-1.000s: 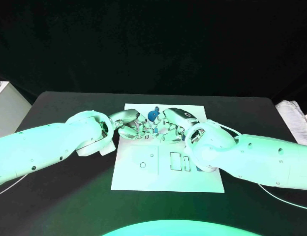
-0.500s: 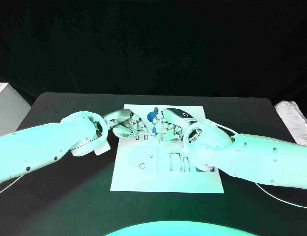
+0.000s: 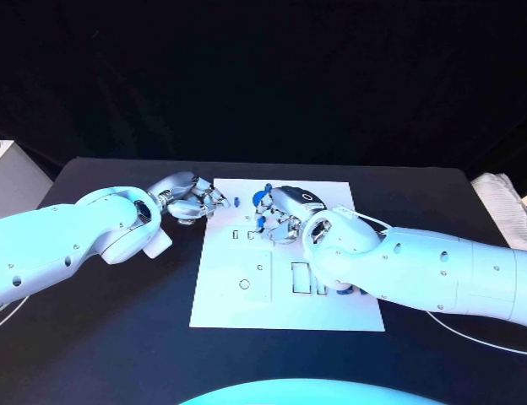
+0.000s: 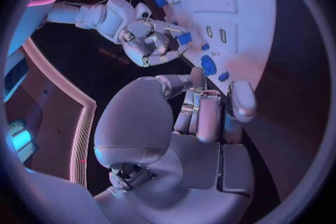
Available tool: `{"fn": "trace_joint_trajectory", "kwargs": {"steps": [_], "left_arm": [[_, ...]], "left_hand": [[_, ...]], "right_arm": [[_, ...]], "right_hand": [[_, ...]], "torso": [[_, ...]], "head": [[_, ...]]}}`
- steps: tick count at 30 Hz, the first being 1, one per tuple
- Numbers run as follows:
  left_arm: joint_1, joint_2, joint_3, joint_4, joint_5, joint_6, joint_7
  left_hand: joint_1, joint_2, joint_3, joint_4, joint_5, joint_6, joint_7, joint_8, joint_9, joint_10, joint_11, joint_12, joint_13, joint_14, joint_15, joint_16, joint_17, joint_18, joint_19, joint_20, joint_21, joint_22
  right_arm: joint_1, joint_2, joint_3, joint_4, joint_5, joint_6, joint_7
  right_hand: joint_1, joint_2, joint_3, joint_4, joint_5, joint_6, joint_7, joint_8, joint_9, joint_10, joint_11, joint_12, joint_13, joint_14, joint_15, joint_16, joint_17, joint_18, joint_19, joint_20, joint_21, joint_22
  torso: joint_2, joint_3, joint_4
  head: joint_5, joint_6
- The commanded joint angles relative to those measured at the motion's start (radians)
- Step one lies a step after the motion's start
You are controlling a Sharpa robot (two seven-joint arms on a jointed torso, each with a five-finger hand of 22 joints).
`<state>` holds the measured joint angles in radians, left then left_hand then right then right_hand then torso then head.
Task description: Assemble the parts on the task board
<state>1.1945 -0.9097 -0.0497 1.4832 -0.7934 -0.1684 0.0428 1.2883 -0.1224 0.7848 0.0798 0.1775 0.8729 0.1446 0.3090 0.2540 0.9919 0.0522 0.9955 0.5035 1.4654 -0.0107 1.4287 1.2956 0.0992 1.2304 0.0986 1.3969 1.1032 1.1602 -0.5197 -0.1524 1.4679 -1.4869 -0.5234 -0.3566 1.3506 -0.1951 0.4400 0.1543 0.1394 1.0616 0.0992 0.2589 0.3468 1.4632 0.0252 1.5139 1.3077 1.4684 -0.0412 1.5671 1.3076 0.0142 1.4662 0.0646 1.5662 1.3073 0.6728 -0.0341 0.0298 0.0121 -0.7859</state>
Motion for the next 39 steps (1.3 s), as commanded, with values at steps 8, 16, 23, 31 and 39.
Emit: {"fn": "trace_joint_trajectory", "kwargs": {"steps": [8, 16, 23, 31, 39], "left_arm": [[0.004, -0.012, 0.003, 0.019, 0.227, -0.1, 0.055], [0.005, -0.014, 0.004, 0.024, 0.256, -0.106, 0.063], [0.005, -0.012, 0.004, 0.025, 0.262, -0.1, 0.062], [0.005, -0.01, 0.004, 0.023, 0.263, -0.093, 0.06], [0.005, -0.009, 0.003, 0.023, 0.263, -0.087, 0.057]], "left_hand": [[-0.016, -0.018, -0.015, 0.002, -0.005, 0.011, 0.001, 0.002, 0.002, -0.004, 0.01, -0.006, -0.002, -0.007, 0.008, -0.01, -0.012, 0.005, -0.016, 0.002, -0.011, -0.017], [-0.031, -0.022, -0.033, 0.011, -0.006, 0.011, 0.001, 0.002, 0.002, -0.003, 0.01, -0.008, -0.003, -0.007, 0.008, -0.011, -0.012, 0.006, -0.018, 0.004, -0.014, -0.02], [-0.034, -0.021, -0.039, 0.014, -0.006, 0.013, 0.0, 0.002, 0.003, -0.001, 0.01, -0.008, -0.004, -0.005, 0.008, -0.01, -0.01, 0.005, -0.016, 0.004, -0.014, -0.018], [-0.035, -0.021, -0.04, 0.014, -0.006, 0.013, -0.001, 0.003, 0.003, -0.001, 0.009, -0.008, -0.004, -0.004, 0.008, -0.008, -0.007, 0.005, -0.014, 0.004, -0.013, -0.016], [-0.035, -0.021, -0.042, 0.015, -0.006, 0.013, -0.001, 0.003, 0.003, 0.0, 0.009, -0.008, -0.004, -0.003, 0.008, -0.007, -0.006, 0.005, -0.013, 0.004, -0.013, -0.014]], "right_arm": [[-0.018, 0.027, -0.003, -0.025, -0.075, 0.044, -0.075], [-0.024, 0.037, -0.005, -0.033, -0.081, 0.059, -0.091], [-0.027, 0.042, -0.006, -0.037, -0.082, 0.062, -0.092], [-0.029, 0.044, -0.007, -0.039, -0.083, 0.064, -0.092], [-0.031, 0.048, -0.007, -0.043, -0.083, 0.063, -0.091]], "right_hand": [[-0.011, 0.002, 0.004, 0.002, 0.003, 0.008, -0.003, 0.006, 0.002, 0.071, -0.007, 0.005, 0.22, 0.102, -0.006, 0.004, 0.263, -0.014, 0.105, -0.006, 0.005, 0.264], [-0.017, 0.002, 0.003, 0.004, 0.003, 0.007, -0.003, 0.006, 0.002, 0.071, -0.007, 0.005, 0.221, 0.102, -0.006, 0.004, 0.263, -0.014, 0.105, -0.006, 0.005, 0.264], [-0.021, 0.002, 0.003, 0.006, 0.003, 0.006, -0.003, 0.007, 0.002, 0.072, -0.006, 0.006, 0.221, 0.102, -0.006, 0.004, 0.263, -0.014, 0.105, -0.006, 0.005, 0.264], [-0.024, 0.001, 0.002, 0.006, 0.003, 0.006, -0.003, 0.007, 0.002, 0.072, -0.006, 0.005, 0.221, 0.102, -0.006, 0.004, 0.263, -0.014, 0.105, -0.006, 0.005, 0.264], [-0.031, -0.002, 0.0, 0.008, 0.002, 0.004, -0.002, 0.007, 0.002, 0.07, -0.006, 0.002, 0.219, 0.102, -0.006, 0.004, 0.263, -0.014, 0.105, -0.006, 0.005, 0.264]], "torso": [[0.0, 0.0016, 0.0019], [-0.001, 0.0013, -0.0009], [0.0, 0.0037, -0.0019], [0.0, 0.003, -0.0022], [0.0, 0.0031, -0.001]], "head": [[0.001, -0.01], [0.004, -0.011], [0.007, -0.012], [0.007, -0.013], [0.008, -0.014]]}}
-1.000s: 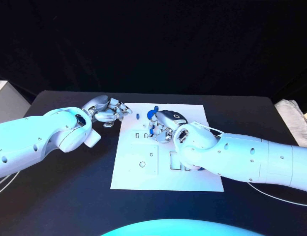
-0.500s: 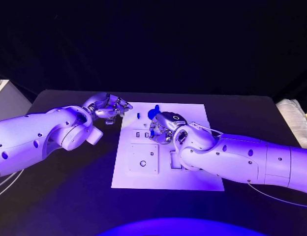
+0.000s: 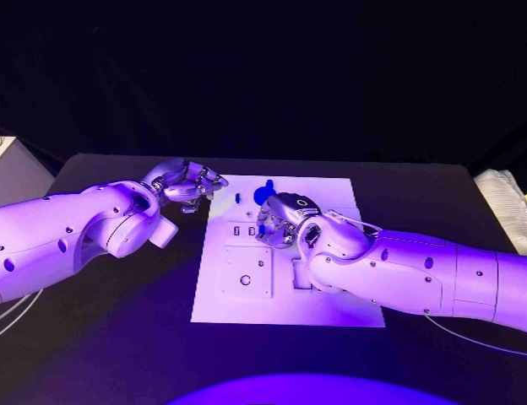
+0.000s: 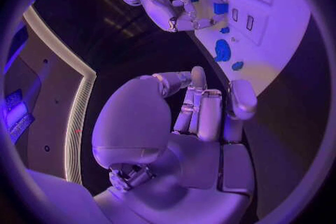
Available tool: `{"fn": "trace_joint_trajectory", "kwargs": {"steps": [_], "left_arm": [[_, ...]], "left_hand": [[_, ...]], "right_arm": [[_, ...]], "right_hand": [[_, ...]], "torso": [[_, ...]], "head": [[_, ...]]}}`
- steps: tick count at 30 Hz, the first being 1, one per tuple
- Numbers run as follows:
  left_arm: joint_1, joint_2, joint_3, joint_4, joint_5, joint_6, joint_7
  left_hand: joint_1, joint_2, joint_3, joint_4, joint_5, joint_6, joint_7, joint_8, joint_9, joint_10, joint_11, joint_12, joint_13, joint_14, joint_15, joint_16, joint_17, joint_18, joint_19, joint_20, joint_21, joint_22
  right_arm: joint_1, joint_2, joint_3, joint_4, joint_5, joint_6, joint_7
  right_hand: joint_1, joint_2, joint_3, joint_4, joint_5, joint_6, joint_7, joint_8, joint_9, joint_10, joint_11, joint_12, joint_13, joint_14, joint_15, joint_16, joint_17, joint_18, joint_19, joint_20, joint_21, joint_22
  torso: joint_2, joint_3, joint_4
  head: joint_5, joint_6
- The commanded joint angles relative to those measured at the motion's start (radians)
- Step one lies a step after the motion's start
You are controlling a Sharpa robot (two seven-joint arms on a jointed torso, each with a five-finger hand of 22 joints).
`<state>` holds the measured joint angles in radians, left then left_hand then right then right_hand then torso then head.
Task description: Assemble the parts on the task board
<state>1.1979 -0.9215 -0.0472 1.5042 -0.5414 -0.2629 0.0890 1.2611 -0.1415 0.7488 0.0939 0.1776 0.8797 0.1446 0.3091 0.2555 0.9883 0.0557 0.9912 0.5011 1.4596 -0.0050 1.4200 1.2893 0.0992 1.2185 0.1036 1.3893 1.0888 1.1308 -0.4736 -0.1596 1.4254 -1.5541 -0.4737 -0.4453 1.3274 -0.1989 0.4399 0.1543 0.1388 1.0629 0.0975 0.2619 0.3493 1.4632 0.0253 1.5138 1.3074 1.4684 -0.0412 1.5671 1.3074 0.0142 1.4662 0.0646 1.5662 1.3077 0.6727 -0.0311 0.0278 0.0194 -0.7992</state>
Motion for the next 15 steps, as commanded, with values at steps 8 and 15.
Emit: {"fn": "trace_joint_trajectory", "kwargs": {"steps": [8, 15], "left_arm": [[0.001, 0.003, 0.001, 0.001, 0.011, 0.009, 0.01], [0.001, 0.004, 0.001, -0.002, 0.011, 0.011, 0.009]], "left_hand": [[-0.009, -0.002, -0.008, 0.001, -0.006, 0.006, -0.001, 0.002, 0.002, 0.004, 0.005, -0.004, -0.001, 0.004, 0.002, 0.003, 0.004, 0.004, 0.002, -0.001, -0.004, 0.004], [-0.009, -0.002, -0.009, 0.001, -0.006, 0.006, -0.001, 0.002, 0.002, 0.004, 0.005, -0.004, -0.002, 0.006, 0.002, 0.006, 0.009, 0.003, 0.006, -0.001, -0.002, 0.009]], "right_arm": [[-0.004, 0.009, -0.001, -0.004, -0.015, 0.01, -0.002], [-0.005, 0.011, -0.001, -0.003, -0.017, 0.002, -0.002]], "right_hand": [[-0.01, 0.001, 0.0, 0.009, 0.003, 0.001, 0.0, 0.004, 0.0, 0.068, -0.006, 0.0, 0.218, 0.102, -0.006, 0.004, 0.263, -0.014, 0.105, -0.006, 0.005, 0.263], [-0.01, 0.001, 0.0, 0.009, 0.003, 0.001, 0.0, 0.004, 0.0, 0.068, -0.006, 0.0, 0.218, 0.102, -0.006, 0.004, 0.263, -0.014, 0.105, -0.006, 0.005, 0.263]], "torso": [[0.0, -0.0001, -0.0009], [-0.001, -0.0004, 0.0004]], "head": [[0.003, -0.001], [0.002, -0.003]]}}
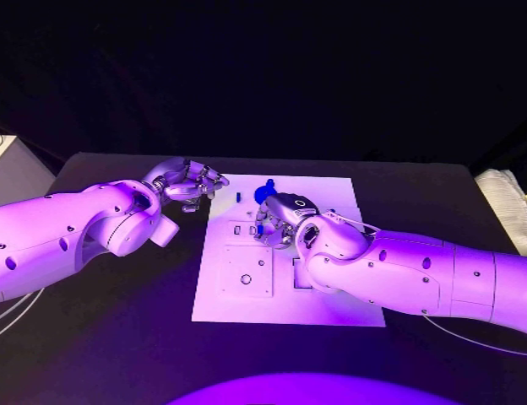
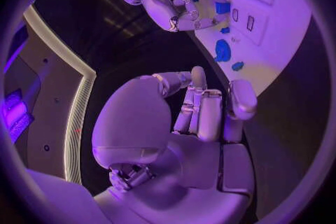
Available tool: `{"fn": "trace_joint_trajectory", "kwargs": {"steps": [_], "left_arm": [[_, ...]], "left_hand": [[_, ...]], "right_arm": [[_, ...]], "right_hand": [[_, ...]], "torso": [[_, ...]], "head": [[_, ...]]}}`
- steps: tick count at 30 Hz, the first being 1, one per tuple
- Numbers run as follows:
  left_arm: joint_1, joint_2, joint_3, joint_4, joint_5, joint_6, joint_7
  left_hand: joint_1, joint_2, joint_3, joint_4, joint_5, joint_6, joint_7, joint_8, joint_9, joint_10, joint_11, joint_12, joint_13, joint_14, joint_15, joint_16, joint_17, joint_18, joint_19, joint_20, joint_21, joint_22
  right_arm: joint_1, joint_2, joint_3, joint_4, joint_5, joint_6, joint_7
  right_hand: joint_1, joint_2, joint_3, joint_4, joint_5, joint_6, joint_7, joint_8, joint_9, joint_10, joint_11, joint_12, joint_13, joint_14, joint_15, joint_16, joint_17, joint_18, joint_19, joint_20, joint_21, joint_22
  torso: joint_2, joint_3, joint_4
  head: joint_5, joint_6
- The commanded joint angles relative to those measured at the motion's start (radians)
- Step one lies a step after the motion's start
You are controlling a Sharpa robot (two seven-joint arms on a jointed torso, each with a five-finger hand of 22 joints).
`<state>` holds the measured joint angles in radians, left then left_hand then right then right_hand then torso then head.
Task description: Assemble the parts on the task board
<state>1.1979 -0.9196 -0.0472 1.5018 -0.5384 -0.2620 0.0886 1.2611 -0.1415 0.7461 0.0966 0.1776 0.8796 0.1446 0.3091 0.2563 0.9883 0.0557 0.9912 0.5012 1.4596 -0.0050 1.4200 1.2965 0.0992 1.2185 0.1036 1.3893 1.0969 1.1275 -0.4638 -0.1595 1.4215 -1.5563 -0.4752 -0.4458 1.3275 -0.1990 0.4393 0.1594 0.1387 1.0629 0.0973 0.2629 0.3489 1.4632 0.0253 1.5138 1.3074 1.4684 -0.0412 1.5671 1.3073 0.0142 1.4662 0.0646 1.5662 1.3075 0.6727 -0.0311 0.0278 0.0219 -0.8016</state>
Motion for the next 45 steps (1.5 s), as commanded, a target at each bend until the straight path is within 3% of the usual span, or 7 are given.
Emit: {"fn": "trace_joint_trajectory", "kwargs": {"steps": [1, 18, 45], "left_arm": [[0.001, 0.002, 0.001, 0.0, 0.008, 0.011, 0.009], [0.001, 0.002, 0.001, -0.002, 0.008, 0.017, 0.005], [0.001, 0.001, 0.001, -0.004, 0.006, 0.028, -0.003]], "left_hand": [[-0.009, -0.002, -0.006, -0.002, -0.006, 0.006, -0.001, 0.002, 0.001, 0.004, 0.005, -0.004, -0.002, 0.006, 0.002, 0.006, 0.002, 0.003, 0.006, -0.001, -0.002, 0.001], [-0.009, -0.001, -0.007, -0.001, -0.006, 0.006, -0.001, 0.002, 0.001, 0.005, 0.005, -0.004, -0.002, 0.007, 0.002, 0.007, 0.004, 0.002, 0.007, -0.001, -0.001, 0.003], [-0.009, -0.001, -0.01, -0.001, -0.006, 0.005, -0.001, 0.001, 0.001, 0.006, 0.005, -0.004, -0.002, 0.009, 0.001, 0.009, 0.008, 0.001, 0.012, -0.001, 0.001, 0.008]], "right_arm": [[-0.002, 0.001, -0.001, 0.001, -0.015, 0.003, -0.001], [-0.002, 0.005, -0.001, -0.006, -0.014, 0.014, 0.001], [-0.002, 0.008, -0.001, -0.017, -0.007, 0.015, 0.013]], "right_hand": [[-0.01, 0.001, 0.001, 0.004, 0.003, 0.001, 0.0, 0.003, 0.0, 0.068, -0.006, 0.001, 0.218, 0.102, -0.006, 0.004, 0.263, -0.014, 0.105, -0.006, 0.005, 0.263], [-0.014, -0.004, 0.0, 0.002, 0.004, -0.004, 0.001, 0.001, 0.0, 0.061, -0.005, -0.01, 0.209, 0.102, -0.006, 0.004, 0.263, -0.014, 0.105, -0.006, 0.005, 0.263], [-0.033, -0.029, -0.006, -0.002, 0.005, -0.075, 0.031, -0.033, -0.015, 0.024, 0.02, -0.061, 0.172, 0.102, 0.014, 0.004, 0.263, -0.012, 0.101, 0.009, -0.005, 0.258]], "torso": [[0.0, -0.0006, 0.0001], [0.0, 0.0002, -0.0007], [-0.001, -0.0003, -0.0006]], "head": [[0.0, -0.001], [0.0, -0.002], [0.0, -0.003]]}}
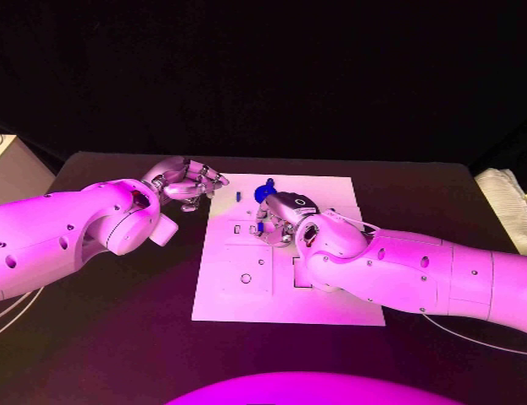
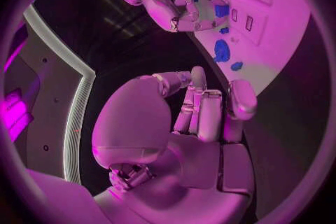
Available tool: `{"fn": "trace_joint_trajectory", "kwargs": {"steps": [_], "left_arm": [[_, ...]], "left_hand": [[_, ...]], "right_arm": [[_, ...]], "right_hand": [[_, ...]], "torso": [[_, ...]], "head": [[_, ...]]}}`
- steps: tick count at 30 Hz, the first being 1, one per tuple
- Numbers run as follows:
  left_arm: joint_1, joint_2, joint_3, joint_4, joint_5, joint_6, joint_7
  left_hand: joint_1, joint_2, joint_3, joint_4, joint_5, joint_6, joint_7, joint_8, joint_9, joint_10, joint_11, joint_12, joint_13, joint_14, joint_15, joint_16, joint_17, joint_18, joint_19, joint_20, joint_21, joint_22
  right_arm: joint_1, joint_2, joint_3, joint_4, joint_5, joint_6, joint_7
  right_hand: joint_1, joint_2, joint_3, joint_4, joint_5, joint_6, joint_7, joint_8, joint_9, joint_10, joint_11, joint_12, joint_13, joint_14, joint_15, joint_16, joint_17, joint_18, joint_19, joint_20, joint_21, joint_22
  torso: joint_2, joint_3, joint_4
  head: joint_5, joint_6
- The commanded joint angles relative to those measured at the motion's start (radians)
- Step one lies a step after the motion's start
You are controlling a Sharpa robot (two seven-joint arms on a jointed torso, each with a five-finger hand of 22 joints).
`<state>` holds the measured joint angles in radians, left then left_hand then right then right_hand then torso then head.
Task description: Assemble the parts on the task board
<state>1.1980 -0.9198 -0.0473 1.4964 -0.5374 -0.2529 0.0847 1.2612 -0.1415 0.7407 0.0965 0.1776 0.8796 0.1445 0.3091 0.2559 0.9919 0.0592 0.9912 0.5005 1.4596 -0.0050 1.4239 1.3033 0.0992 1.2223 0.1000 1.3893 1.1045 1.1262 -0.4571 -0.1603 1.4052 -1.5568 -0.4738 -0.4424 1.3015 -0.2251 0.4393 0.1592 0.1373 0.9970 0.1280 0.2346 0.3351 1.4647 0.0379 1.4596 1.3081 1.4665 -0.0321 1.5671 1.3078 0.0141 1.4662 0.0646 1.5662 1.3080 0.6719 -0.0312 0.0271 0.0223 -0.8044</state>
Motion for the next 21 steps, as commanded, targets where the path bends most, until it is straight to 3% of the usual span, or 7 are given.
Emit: {"fn": "trace_joint_trajectory", "kwargs": {"steps": [1, 18, 19, 21], "left_arm": [[0.001, 0.002, 0.001, 0.001, 0.005, 0.02, 0.0], [0.001, 0.002, 0.001, -0.001, 0.003, 0.027, -0.006], [0.001, 0.002, 0.001, -0.001, 0.003, 0.027, -0.006], [0.001, 0.002, 0.001, -0.002, 0.003, 0.027, -0.006]], "left_hand": [[-0.009, -0.001, -0.005, -0.001, -0.006, 0.005, -0.001, 0.001, 0.001, 0.003, 0.001, -0.004, -0.001, 0.009, 0.001, 0.005, 0.001, 0.001, 0.008, 0.002, 0.001, 0.001], [-0.011, -0.001, -0.008, 0.0, -0.006, 0.001, 0.0, -0.001, 0.0, 0.004, 0.002, -0.004, -0.002, 0.011, 0.001, 0.007, 0.003, 0.001, 0.01, 0.002, 0.002, 0.002], [-0.011, -0.001, -0.008, 0.0, -0.006, 0.001, 0.0, -0.001, 0.0, 0.004, 0.002, -0.004, -0.002, 0.011, 0.001, 0.007, 0.003, 0.001, 0.01, 0.002, 0.002, 0.002], [-0.011, -0.001, -0.008, 0.0, -0.006, 0.001, 0.0, -0.001, 0.0, 0.004, 0.002, -0.004, -0.002, 0.011, 0.001, 0.007, 0.003, 0.001, 0.01, 0.002, 0.002, 0.002]], "right_arm": [[-0.001, 0.001, 0.0, -0.001, -0.007, 0.014, 0.01], [-0.001, 0.0, -0.001, 0.003, -0.004, 0.007, 0.016], [-0.001, 0.0, -0.001, 0.003, -0.004, 0.004, 0.017], [-0.001, 0.0, -0.001, 0.004, -0.003, -0.004, 0.019]], "right_hand": [[-0.007, -0.003, -0.006, -0.002, 0.006, -0.009, 0.0, -0.004, -0.002, 0.023, 0.007, -0.007, 0.172, 0.104, 0.005, 0.004, 0.263, -0.012, 0.101, 0.009, -0.005, 0.257], [-0.017, -0.012, -0.016, 0.002, 0.005, -0.021, 0.007, -0.012, -0.006, 0.016, 0.014, -0.015, 0.165, 0.104, 0.011, 0.003, 0.261, -0.011, 0.098, 0.015, -0.01, 0.254], [-0.019, -0.014, -0.016, 0.005, 0.056, -0.024, 0.008, -0.014, -0.007, 0.015, 0.015, -0.016, 0.165, 0.104, 0.012, 0.003, 0.261, -0.011, 0.099, 0.017, -0.01, 0.255], [-0.027, -0.021, -0.032, 0.011, 0.017, -0.026, 0.009, -0.016, -0.008, 0.014, 0.016, -0.017, 0.164, 0.104, 0.014, 0.003, 0.261, -0.01, 0.098, 0.02, -0.011, 0.254]], "torso": [[0.0, -0.0001, 0.0001], [0.0, -0.0002, 0.0006], [0.0, -0.0002, 0.0006], [0.0, 0.0, 0.0001]], "head": [[-0.001, 0.0], [0.0, 0.0], [0.0, 0.0], [0.001, 0.001]]}}
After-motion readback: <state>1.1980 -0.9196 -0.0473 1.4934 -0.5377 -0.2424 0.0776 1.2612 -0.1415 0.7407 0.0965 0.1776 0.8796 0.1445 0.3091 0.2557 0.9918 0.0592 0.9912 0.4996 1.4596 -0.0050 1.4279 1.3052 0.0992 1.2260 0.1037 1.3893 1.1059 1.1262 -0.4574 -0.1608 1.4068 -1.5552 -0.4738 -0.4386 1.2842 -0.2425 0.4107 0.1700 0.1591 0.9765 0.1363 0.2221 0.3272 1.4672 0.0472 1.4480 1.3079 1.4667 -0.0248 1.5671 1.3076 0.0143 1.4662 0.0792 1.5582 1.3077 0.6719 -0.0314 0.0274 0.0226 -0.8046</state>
